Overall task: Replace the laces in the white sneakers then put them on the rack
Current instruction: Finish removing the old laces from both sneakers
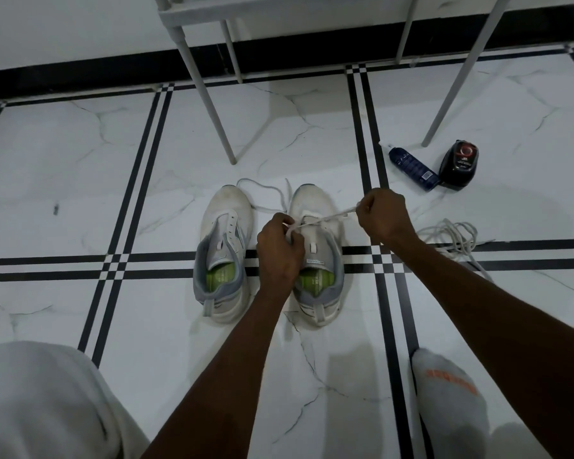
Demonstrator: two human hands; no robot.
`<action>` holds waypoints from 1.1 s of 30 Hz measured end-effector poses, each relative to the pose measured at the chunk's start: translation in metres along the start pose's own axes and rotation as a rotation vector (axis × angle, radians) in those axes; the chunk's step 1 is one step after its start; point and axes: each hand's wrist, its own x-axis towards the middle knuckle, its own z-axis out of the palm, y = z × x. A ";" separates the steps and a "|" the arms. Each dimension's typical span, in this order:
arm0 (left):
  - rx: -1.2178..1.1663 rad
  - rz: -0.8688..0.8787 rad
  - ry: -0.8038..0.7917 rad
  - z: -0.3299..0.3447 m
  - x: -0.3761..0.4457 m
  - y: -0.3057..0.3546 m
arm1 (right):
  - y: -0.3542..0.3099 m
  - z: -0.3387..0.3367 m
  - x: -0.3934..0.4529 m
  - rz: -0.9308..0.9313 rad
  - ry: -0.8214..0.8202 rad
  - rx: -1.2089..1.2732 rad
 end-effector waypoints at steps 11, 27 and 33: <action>-0.106 -0.106 0.053 -0.006 -0.004 0.004 | -0.023 0.012 0.000 -0.133 -0.066 0.182; -0.114 -0.079 0.010 -0.007 -0.007 -0.002 | 0.006 -0.023 0.040 0.193 0.322 -0.265; -0.146 -0.081 0.018 -0.003 -0.008 -0.002 | -0.039 0.031 0.000 -0.265 -0.288 -0.095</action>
